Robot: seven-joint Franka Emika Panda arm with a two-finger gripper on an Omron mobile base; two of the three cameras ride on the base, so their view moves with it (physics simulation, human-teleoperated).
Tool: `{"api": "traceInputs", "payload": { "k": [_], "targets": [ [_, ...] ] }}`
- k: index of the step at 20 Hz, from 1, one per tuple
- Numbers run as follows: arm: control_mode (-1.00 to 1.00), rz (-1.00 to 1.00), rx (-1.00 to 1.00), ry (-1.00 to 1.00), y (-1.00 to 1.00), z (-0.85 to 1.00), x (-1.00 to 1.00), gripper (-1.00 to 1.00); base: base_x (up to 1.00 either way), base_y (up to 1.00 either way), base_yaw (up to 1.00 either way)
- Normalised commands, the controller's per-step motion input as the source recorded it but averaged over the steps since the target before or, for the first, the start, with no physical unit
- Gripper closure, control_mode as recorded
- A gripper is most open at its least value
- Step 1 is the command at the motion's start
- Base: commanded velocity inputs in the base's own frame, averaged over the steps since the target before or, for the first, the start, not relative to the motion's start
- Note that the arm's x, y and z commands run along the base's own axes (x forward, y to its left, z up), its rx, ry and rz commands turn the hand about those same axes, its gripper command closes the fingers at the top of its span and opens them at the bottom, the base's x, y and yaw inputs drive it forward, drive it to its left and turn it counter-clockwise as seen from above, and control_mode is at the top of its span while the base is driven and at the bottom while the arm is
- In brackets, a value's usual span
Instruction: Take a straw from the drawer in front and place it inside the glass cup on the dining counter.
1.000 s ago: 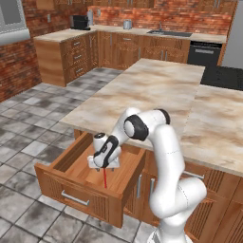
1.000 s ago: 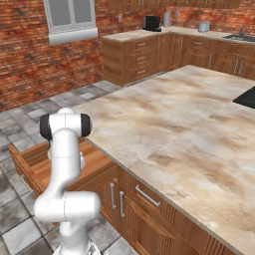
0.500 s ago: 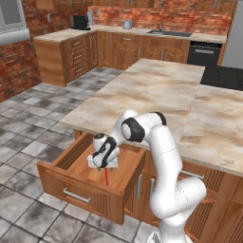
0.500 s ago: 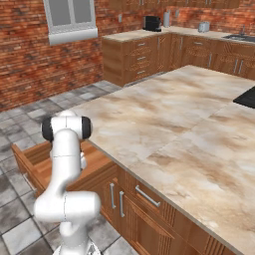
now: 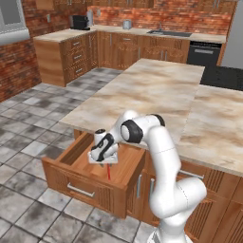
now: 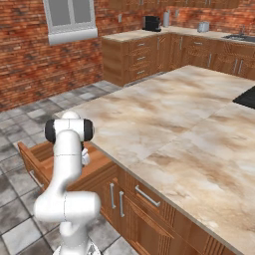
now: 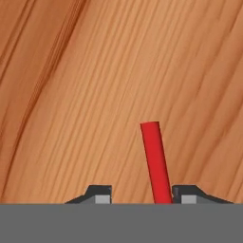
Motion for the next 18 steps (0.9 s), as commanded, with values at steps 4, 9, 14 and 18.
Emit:
{"api": "traceInputs", "payload": {
  "k": [4,9,14,18],
  "targets": [
    [-1.0,0.0,0.01,0.12,0.0,-0.44,-0.09,1.0,0.0,0.0,0.0],
    [-1.0,0.0,0.03,0.07,0.0,-0.32,-0.28,1.0,0.0,0.0,0.0],
    [-1.0,0.0,0.01,-0.03,0.0,0.14,-0.67,1.0,0.0,0.0,0.0],
    [-1.0,0.0,0.0,-0.1,0.0,0.83,-0.51,1.0,0.0,0.0,0.0]
  ]
}}
